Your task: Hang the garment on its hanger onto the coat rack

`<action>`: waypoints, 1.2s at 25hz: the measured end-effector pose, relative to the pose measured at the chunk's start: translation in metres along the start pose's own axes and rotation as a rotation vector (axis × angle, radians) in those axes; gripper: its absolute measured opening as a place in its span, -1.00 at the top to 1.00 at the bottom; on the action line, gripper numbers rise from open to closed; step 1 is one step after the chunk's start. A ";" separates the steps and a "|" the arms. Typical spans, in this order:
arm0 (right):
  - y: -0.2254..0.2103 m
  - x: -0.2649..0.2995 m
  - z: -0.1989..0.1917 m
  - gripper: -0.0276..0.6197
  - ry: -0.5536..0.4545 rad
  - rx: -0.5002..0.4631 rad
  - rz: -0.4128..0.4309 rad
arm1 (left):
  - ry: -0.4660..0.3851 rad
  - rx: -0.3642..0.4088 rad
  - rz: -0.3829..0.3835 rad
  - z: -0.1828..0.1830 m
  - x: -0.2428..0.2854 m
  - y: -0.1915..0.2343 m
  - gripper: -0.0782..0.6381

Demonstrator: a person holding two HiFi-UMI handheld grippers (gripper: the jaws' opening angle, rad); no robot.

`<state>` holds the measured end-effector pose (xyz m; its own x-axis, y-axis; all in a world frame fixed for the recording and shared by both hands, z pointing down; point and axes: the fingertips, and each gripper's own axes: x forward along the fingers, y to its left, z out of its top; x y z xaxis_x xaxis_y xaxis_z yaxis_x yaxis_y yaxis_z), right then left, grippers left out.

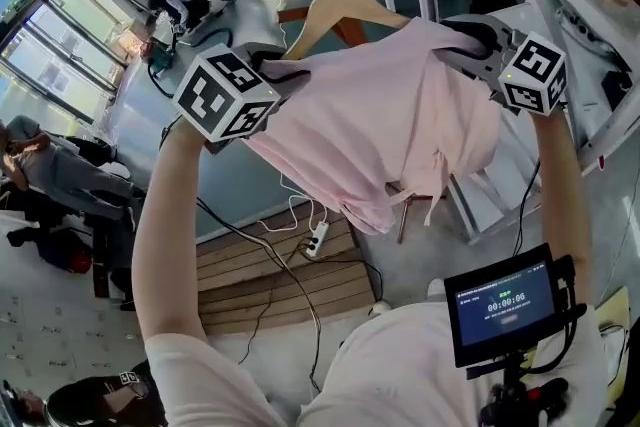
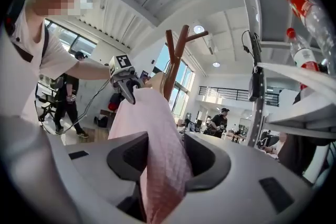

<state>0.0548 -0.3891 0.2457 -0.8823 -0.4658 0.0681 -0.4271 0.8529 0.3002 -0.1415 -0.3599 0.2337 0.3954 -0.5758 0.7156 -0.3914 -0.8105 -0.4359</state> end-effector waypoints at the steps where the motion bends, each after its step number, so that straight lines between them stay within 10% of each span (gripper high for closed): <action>1: -0.003 -0.003 0.001 0.43 -0.001 0.003 -0.002 | -0.026 0.006 0.026 0.002 0.002 0.003 0.47; 17: -0.026 -0.044 0.005 0.13 0.004 -0.036 -0.122 | -0.275 -0.038 0.187 -0.020 -0.008 -0.001 0.38; 27: 0.002 -0.089 0.040 0.14 -0.179 -0.020 -0.274 | -0.659 -0.180 0.264 0.000 -0.025 -0.034 0.39; 30: 0.023 -0.095 0.041 0.14 -0.220 -0.013 -0.289 | -0.802 -0.277 0.226 0.000 -0.028 -0.057 0.69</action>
<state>0.1212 -0.3155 0.2073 -0.7475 -0.6241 -0.2275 -0.6639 0.6896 0.2894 -0.1300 -0.2973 0.2383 0.7082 -0.7058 -0.0170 -0.6775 -0.6727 -0.2976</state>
